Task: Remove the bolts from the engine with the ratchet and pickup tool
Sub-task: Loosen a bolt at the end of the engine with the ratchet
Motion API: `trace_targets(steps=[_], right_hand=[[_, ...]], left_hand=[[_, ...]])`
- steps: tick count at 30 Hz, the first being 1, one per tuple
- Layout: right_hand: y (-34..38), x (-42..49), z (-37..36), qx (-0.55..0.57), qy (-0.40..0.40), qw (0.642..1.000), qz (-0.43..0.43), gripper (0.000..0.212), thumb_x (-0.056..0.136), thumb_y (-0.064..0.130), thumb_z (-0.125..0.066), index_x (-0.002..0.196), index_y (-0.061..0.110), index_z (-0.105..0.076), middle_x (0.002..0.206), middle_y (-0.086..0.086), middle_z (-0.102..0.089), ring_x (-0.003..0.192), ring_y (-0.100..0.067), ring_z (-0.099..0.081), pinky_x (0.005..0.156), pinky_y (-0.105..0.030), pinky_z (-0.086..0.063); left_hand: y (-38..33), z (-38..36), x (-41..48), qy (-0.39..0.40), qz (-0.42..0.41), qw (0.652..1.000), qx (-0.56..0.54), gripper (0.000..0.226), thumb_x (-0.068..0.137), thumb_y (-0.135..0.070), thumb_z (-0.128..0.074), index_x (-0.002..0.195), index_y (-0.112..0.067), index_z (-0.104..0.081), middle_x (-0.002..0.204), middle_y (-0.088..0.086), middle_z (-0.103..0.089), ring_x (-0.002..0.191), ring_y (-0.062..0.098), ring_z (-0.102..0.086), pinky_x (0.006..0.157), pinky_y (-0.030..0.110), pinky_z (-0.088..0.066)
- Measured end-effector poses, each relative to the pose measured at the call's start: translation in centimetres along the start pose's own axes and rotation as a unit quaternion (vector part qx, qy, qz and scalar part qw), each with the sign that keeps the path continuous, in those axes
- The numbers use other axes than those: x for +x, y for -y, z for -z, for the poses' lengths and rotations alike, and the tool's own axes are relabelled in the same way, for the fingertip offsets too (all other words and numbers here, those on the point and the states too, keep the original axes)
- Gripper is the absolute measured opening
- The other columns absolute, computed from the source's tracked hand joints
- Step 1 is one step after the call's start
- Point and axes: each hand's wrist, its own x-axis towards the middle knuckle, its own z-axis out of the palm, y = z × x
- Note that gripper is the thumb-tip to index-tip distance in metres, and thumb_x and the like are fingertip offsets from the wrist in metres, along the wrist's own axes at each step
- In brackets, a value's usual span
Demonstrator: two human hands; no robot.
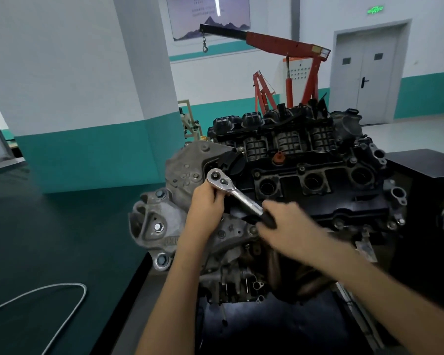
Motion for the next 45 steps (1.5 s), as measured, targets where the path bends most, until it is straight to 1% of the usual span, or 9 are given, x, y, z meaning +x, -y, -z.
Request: trace_targets(steps=[6, 11, 17, 22, 27, 31, 39, 42, 45], right_hand=[[4.3, -2.4, -7.4, 0.283, 0.005, 0.959, -0.033, 0.019, 0.088, 0.015, -0.056, 0.105, 0.015, -0.050, 0.073, -0.008, -0.059, 0.045, -0.005, -0.052, 0.044, -0.016, -0.043], [-0.2, 0.3, -0.2, 0.035, 0.066, 0.996, 0.057, 0.022, 0.083, 0.014, -0.057, 0.073, 0.024, -0.041, 0.067, 0.003, -0.049, 0.057, -0.016, -0.050, 0.048, -0.015, -0.034], [-1.5, 5.1, 7.4, -0.258, 0.042, 0.957, 0.127, 0.014, 0.087, 0.024, -0.055, 0.099, 0.024, -0.047, 0.068, 0.008, -0.039, 0.060, -0.015, -0.049, 0.058, -0.028, -0.036], [0.2, 0.0, 0.0, 0.006, 0.022, 1.000, 0.020, 0.021, 0.084, 0.023, -0.057, 0.077, 0.023, -0.037, 0.071, -0.002, -0.054, 0.065, -0.020, -0.059, 0.057, -0.031, -0.048], [4.0, -2.7, -7.6, 0.256, 0.002, 0.966, -0.045, 0.014, 0.086, 0.015, -0.055, 0.098, 0.017, -0.047, 0.072, -0.005, -0.058, 0.052, -0.008, -0.053, 0.051, -0.022, -0.046], [1.4, -1.4, -3.9, 0.152, 0.023, 0.988, 0.015, 0.014, 0.082, 0.009, -0.055, 0.087, 0.021, -0.049, 0.073, 0.000, -0.057, 0.061, -0.014, -0.054, 0.051, -0.014, -0.038], [-2.2, 4.3, 6.8, -0.217, 0.032, 0.968, 0.123, 0.018, 0.086, 0.021, -0.057, 0.101, 0.026, -0.049, 0.066, 0.012, -0.037, 0.064, -0.020, -0.047, 0.060, -0.028, -0.036], [-1.3, 1.8, 3.0, -0.114, -0.004, 0.991, 0.070, 0.018, 0.083, 0.022, -0.057, 0.083, 0.026, -0.040, 0.066, 0.006, -0.044, 0.063, -0.025, -0.052, 0.056, -0.031, -0.040], [1.4, -1.9, -3.4, 0.131, -0.009, 0.991, 0.000, 0.014, 0.084, 0.019, -0.057, 0.085, 0.020, -0.043, 0.067, 0.000, -0.052, 0.057, -0.020, -0.054, 0.053, -0.030, -0.044]], left_hand=[[-0.4, -0.2, -0.5, -0.004, 0.022, 0.998, -0.051, 0.026, 0.094, -0.028, -0.054, 0.068, -0.028, -0.052, 0.071, -0.003, -0.063, 0.065, 0.000, -0.057, 0.061, 0.014, -0.044], [-0.5, 0.6, -0.5, 0.021, -0.017, 0.998, -0.055, 0.021, 0.095, -0.005, -0.053, 0.083, -0.018, -0.063, 0.084, 0.012, -0.068, 0.082, 0.020, -0.064, 0.076, 0.031, -0.050], [-1.2, 0.7, -0.5, 0.018, -0.045, 0.998, -0.026, 0.022, 0.098, -0.005, -0.051, 0.085, -0.003, -0.069, 0.085, 0.001, -0.070, 0.078, 0.008, -0.062, 0.073, 0.011, -0.045], [-0.4, 0.1, -0.2, -0.057, -0.009, 0.998, 0.020, 0.012, 0.090, 0.004, -0.053, 0.083, 0.003, -0.062, 0.068, -0.001, -0.061, 0.063, 0.009, -0.056, 0.059, 0.021, -0.041], [-0.2, 0.0, -0.5, -0.025, -0.039, 0.999, -0.012, 0.021, 0.090, -0.004, -0.059, 0.077, -0.021, -0.060, 0.073, 0.001, -0.067, 0.073, 0.015, -0.065, 0.067, 0.025, -0.049], [-0.5, 0.5, -0.5, -0.006, -0.058, 0.998, -0.033, 0.044, 0.089, 0.006, -0.054, 0.079, -0.036, -0.057, 0.079, -0.004, -0.069, 0.080, 0.007, -0.065, 0.075, 0.023, -0.051], [-0.7, 0.2, -0.3, -0.006, -0.052, 0.999, -0.001, 0.018, 0.095, -0.003, -0.054, 0.083, -0.007, -0.067, 0.077, -0.006, -0.067, 0.071, 0.007, -0.061, 0.067, 0.010, -0.042], [-0.7, 0.0, -0.3, -0.061, -0.019, 0.998, 0.023, 0.015, 0.090, 0.003, -0.056, 0.079, -0.003, -0.062, 0.065, -0.006, -0.060, 0.063, -0.001, -0.057, 0.060, 0.007, -0.038], [-0.3, -0.2, -0.3, -0.047, -0.011, 0.999, 0.025, 0.011, 0.087, 0.004, -0.053, 0.079, 0.000, -0.061, 0.071, 0.008, -0.066, 0.069, 0.015, -0.063, 0.064, 0.029, -0.048]])
